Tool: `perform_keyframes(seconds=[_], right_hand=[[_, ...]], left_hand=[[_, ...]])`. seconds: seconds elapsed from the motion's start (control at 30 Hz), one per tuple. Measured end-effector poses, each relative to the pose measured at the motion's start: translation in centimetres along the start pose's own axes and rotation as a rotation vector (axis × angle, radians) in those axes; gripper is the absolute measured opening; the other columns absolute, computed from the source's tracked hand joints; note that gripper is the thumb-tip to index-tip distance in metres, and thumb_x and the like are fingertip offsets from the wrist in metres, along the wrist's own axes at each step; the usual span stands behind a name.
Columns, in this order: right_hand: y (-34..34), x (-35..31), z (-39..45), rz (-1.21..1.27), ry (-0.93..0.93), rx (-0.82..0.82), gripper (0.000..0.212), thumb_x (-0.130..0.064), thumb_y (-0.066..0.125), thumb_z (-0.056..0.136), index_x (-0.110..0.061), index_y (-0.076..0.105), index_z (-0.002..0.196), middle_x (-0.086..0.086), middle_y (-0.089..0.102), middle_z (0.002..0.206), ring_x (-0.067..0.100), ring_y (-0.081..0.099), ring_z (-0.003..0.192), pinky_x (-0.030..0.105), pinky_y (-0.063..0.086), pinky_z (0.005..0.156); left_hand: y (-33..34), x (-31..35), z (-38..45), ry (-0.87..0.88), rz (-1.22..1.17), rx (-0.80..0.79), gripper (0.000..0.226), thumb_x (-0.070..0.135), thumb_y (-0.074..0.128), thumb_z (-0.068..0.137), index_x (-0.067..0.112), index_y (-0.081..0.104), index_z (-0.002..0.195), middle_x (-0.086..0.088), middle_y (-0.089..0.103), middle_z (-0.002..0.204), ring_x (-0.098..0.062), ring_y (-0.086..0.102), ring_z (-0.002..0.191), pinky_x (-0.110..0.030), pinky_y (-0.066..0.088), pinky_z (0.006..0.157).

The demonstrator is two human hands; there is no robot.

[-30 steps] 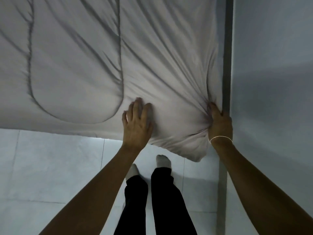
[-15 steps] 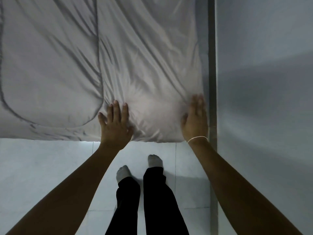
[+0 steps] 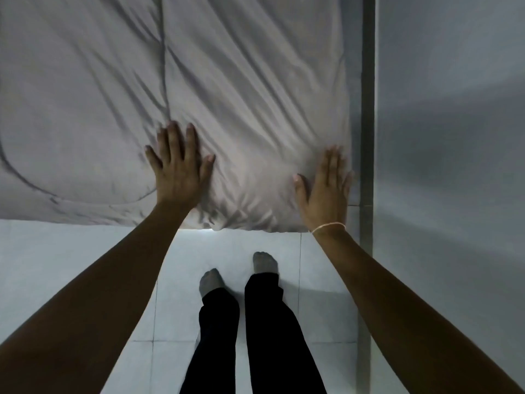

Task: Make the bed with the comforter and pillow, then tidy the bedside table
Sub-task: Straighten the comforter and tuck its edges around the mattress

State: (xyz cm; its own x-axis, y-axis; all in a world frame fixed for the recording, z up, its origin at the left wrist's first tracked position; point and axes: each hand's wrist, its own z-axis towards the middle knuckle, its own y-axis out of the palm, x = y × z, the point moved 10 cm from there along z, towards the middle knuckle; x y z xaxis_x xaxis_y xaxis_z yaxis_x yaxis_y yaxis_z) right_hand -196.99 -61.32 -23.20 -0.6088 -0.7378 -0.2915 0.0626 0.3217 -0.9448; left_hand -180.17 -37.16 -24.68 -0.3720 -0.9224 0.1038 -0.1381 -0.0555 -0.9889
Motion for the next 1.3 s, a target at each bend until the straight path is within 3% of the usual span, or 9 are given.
perform_keyframes(seconds=[0.23, 0.3, 0.4, 0.57, 0.83, 0.93, 1.1, 1.2, 1.3], right_hand=[[2.8, -7.7, 6.5, -0.111, -0.281, -0.057, 0.061, -0.051, 0.021, 0.098, -0.027, 0.007, 0.153, 0.006, 0.006, 0.161, 0.026, 0.004, 0.149, 0.056, 0.008, 0.117], [3.0, -5.7, 7.3, -0.153, -0.240, -0.033, 0.060, -0.054, 0.017, 0.098, -0.031, 0.007, 0.152, 0.004, 0.007, 0.161, 0.024, 0.004, 0.149, 0.058, 0.006, 0.117], [2.7, -1.0, 7.5, -0.112, -0.011, 0.020, 0.064, -0.061, 0.011, 0.096, -0.032, 0.006, 0.152, 0.002, 0.006, 0.162, 0.025, 0.003, 0.149, 0.062, 0.004, 0.115], [2.8, 3.0, 7.0, 0.100, 0.243, 0.010, 0.072, -0.069, 0.008, 0.089, -0.034, 0.003, 0.152, 0.005, 0.009, 0.161, 0.031, 0.017, 0.146, 0.065, 0.019, 0.111], [2.0, 3.1, 5.9, -0.101, 0.105, -0.137, 0.069, -0.060, 0.014, 0.096, -0.025, -0.003, 0.153, 0.013, 0.010, 0.160, 0.036, 0.019, 0.145, 0.056, 0.016, 0.116], [1.1, 2.5, 2.9, -0.189, -0.008, -0.251, 0.067, -0.056, 0.014, 0.097, -0.024, -0.005, 0.152, 0.011, 0.004, 0.161, 0.033, 0.009, 0.147, 0.055, 0.012, 0.118], [-4.5, 0.0, -2.9, -0.152, -0.006, -0.357, 0.065, -0.053, 0.019, 0.098, -0.026, -0.002, 0.153, 0.007, -0.001, 0.161, 0.030, 0.000, 0.148, 0.054, 0.010, 0.119], [-10.5, -3.1, -4.5, -0.141, -0.043, -0.351, 0.064, -0.054, 0.018, 0.098, -0.028, -0.003, 0.152, 0.006, -0.003, 0.161, 0.030, -0.003, 0.148, 0.052, 0.007, 0.119], [-16.5, -5.7, -4.8, -0.152, -0.089, -0.306, 0.063, -0.052, 0.023, 0.099, -0.025, 0.005, 0.153, 0.006, 0.001, 0.161, 0.030, -0.001, 0.148, 0.050, 0.008, 0.120]], left_hand=[[-1.3, 4.0, 5.7, 0.033, -0.086, 0.050, 0.068, 0.060, 0.015, 0.096, 0.021, 0.010, 0.152, -0.014, 0.007, 0.159, -0.032, 0.004, 0.147, -0.056, 0.005, 0.116], [-0.5, 3.9, 6.0, 0.031, -0.046, 0.046, 0.069, 0.060, 0.012, 0.095, 0.020, 0.010, 0.152, -0.013, 0.008, 0.159, -0.031, 0.005, 0.147, -0.056, 0.005, 0.116], [0.8, 3.6, 4.4, 0.040, -0.005, 0.046, 0.067, 0.058, 0.013, 0.097, 0.019, 0.011, 0.152, -0.012, 0.012, 0.159, -0.029, 0.010, 0.147, -0.055, 0.008, 0.117], [1.3, 3.5, 2.2, 0.057, 0.026, 0.065, 0.064, 0.054, 0.016, 0.100, 0.016, 0.012, 0.152, -0.011, 0.015, 0.158, -0.028, 0.014, 0.146, -0.050, 0.012, 0.118], [1.3, 4.1, 0.9, -0.024, -0.022, -0.073, 0.068, 0.053, 0.017, 0.097, 0.010, 0.016, 0.151, -0.016, 0.020, 0.156, -0.032, 0.020, 0.144, -0.053, 0.015, 0.115], [0.7, 5.2, -1.2, -0.035, -0.102, -0.206, 0.078, 0.060, 0.016, 0.092, 0.007, 0.020, 0.149, -0.019, 0.022, 0.155, -0.037, 0.021, 0.143, -0.056, 0.017, 0.113], [-5.2, 7.2, -5.1, 0.053, -0.301, -0.284, 0.095, 0.073, -0.003, 0.086, 0.008, 0.035, 0.144, -0.020, 0.035, 0.149, -0.038, 0.037, 0.135, -0.049, 0.038, 0.108], [-11.9, 7.4, -6.4, 0.011, -0.359, -0.267, 0.090, 0.071, 0.007, 0.083, 0.012, 0.031, 0.146, -0.017, 0.027, 0.154, -0.035, 0.032, 0.139, -0.047, 0.035, 0.110], [-19.1, 8.8, -6.8, 0.089, -0.333, -0.209, 0.065, 0.053, 0.032, 0.094, 0.011, 0.033, 0.145, -0.017, 0.023, 0.155, -0.034, 0.034, 0.137, -0.046, 0.035, 0.108]])
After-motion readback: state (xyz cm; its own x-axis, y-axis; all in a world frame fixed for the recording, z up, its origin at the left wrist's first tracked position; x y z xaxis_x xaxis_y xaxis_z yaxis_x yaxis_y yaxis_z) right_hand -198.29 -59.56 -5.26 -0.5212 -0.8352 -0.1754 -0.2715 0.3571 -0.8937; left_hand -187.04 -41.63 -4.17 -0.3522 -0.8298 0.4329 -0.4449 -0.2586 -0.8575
